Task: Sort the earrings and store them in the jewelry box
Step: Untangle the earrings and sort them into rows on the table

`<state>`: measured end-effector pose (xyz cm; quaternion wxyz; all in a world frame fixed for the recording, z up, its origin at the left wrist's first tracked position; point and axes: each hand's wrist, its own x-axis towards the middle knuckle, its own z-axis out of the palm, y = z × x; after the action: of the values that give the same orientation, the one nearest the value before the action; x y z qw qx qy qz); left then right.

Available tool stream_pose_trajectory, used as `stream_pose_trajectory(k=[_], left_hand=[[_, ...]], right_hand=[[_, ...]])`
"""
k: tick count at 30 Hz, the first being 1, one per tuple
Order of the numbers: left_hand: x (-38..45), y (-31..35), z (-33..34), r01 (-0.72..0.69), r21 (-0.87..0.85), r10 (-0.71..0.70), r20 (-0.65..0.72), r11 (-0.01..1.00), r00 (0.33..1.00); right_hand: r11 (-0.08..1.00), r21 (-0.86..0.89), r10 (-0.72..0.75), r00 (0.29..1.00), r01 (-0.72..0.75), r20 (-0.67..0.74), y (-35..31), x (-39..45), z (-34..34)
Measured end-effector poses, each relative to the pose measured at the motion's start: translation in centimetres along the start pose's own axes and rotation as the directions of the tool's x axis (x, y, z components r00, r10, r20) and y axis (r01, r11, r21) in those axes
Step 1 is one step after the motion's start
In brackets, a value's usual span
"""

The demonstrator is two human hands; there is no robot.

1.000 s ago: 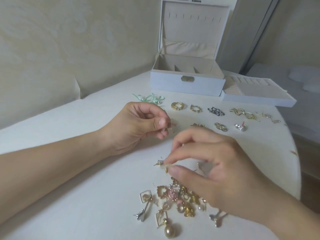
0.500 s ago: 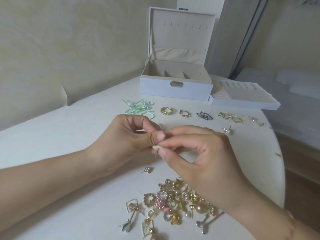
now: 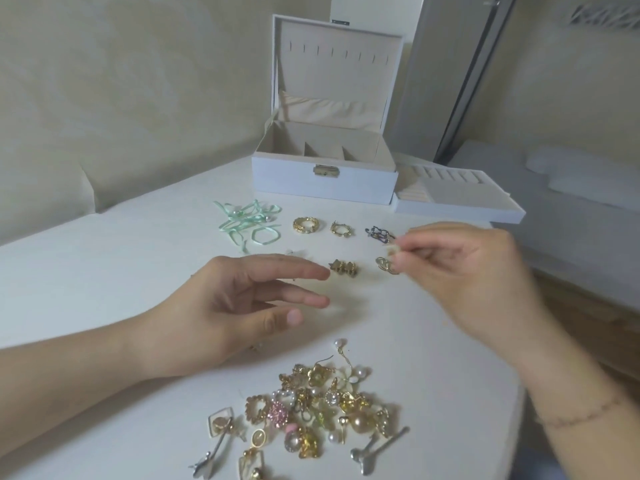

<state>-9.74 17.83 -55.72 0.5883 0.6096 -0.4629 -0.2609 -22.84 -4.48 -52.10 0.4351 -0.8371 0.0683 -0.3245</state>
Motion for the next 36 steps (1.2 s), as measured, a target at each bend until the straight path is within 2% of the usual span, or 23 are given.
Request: stream_pose_trajectory(k=[2, 4, 6, 10, 14, 20, 27, 32, 36], left_hand=[[0.0, -0.1, 0.0, -0.024, 0.007, 0.024, -0.001, 1.000, 1.000], [0.1, -0.2, 0.0, -0.048, 0.023, 0.048, -0.001, 0.999, 0.999], [0.2, -0.2, -0.1, -0.060, 0.015, 0.060, -0.001, 0.998, 0.998], [0.2, -0.2, -0.2, -0.071, 0.000, 0.071, -0.013, 0.997, 0.997], [0.3, -0.2, -0.1, -0.080, -0.004, 0.079, -0.009, 0.997, 0.997], [0.4, -0.3, -0.2, -0.083, -0.010, 0.083, -0.005, 0.996, 0.997], [0.4, -0.2, -0.3, -0.103, 0.026, 0.103, 0.000, 0.994, 0.995], [0.3, -0.3, -0.3, -0.153, 0.131, 0.149, 0.040, 0.980, 0.988], [0.1, -0.2, -0.4, -0.201, 0.235, 0.183, 0.095, 0.951, 0.978]], right_hand=[[0.985, -0.169, 0.023, 0.996, -0.037, -0.082, 1.9, 0.6, -3.3], [0.916, -0.392, 0.032, 0.989, -0.086, -0.142, 4.2, 0.9, -5.6], [0.835, -0.542, 0.045, 0.993, -0.095, -0.105, 6.0, 0.9, -6.4], [0.731, -0.681, 0.031, 0.999, -0.029, -0.009, 7.4, 1.4, -6.3], [0.705, -0.708, 0.054, 0.998, -0.030, 0.011, 7.8, 1.7, -6.0], [0.749, -0.661, 0.059, 0.998, -0.046, -0.003, 7.7, 1.6, -5.6], [0.727, -0.681, -0.054, 0.996, 0.090, 0.073, 8.2, 2.0, -4.6], [0.769, -0.635, -0.031, 0.998, 0.064, 0.062, 8.4, 1.9, -4.3], [0.786, -0.617, 0.003, 0.999, -0.022, -0.033, 7.5, 1.7, -5.1]])
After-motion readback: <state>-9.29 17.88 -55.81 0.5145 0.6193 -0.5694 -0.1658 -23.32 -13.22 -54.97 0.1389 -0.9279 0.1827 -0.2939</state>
